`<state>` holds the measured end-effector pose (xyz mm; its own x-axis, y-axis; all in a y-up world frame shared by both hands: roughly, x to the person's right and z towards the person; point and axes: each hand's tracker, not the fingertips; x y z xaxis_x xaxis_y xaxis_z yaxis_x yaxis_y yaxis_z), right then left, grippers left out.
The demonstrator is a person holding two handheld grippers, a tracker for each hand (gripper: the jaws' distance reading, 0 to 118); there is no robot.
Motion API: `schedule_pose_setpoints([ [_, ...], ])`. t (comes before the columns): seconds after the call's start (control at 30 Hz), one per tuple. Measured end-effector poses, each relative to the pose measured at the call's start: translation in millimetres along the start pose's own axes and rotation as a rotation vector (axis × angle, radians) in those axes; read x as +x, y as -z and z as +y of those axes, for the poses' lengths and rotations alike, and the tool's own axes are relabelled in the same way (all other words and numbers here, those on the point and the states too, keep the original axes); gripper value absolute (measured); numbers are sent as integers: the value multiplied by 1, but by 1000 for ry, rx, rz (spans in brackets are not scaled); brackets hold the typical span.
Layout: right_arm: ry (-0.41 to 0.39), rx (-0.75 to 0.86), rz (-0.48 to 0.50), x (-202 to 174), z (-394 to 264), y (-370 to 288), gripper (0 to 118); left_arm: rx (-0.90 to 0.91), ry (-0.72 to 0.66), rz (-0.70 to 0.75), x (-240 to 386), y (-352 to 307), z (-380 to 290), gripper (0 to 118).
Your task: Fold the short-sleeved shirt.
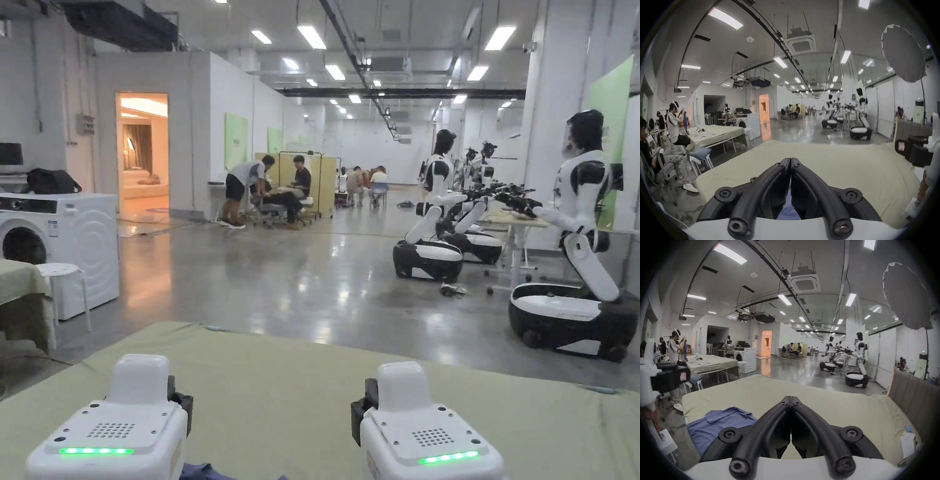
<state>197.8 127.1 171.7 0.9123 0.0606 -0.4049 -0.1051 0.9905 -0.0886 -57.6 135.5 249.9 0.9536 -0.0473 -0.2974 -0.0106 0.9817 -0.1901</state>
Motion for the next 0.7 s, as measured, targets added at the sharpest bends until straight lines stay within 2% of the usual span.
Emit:
schedule_pose_setpoints([
  [0.07, 14, -18, 10, -3, -10, 1, 0, -193, -22, -88, -11, 21, -7, 4],
  [0.13, 31, -46, 20, -5, -24, 2, 0, -421, -100, -186, -30, 60, -25, 4],
  [0.23, 76, -108, 40, -3, -47, 2, 0, -714, -29, -165, -45, 120, -70, 4],
  [0.3, 73, -139, 41, -4, -61, 5, 0, -823, -21, -113, -53, 147, -99, 4],
  [0.37, 58, -169, 27, -2, -75, 7, 0, -828, -31, -115, -56, 160, -113, 4],
  [0.4, 56, -180, 22, 0, -80, 10, 0, -827, -45, -124, -55, 164, -118, 9],
  [0.5, 74, -218, 7, 5, -91, 18, 0, -812, -97, -175, -46, 176, -131, 97],
  [0.53, 87, -227, 3, 7, -94, 21, 0, -811, -92, -186, -39, 182, -135, 105],
  [0.6, 105, -244, -5, 10, -98, 26, 0, -796, -71, -222, -26, 189, -144, 105],
  [0.7, 91, -268, -15, 12, -107, 34, 0, -828, -42, -233, -4, 209, -159, 104],
])
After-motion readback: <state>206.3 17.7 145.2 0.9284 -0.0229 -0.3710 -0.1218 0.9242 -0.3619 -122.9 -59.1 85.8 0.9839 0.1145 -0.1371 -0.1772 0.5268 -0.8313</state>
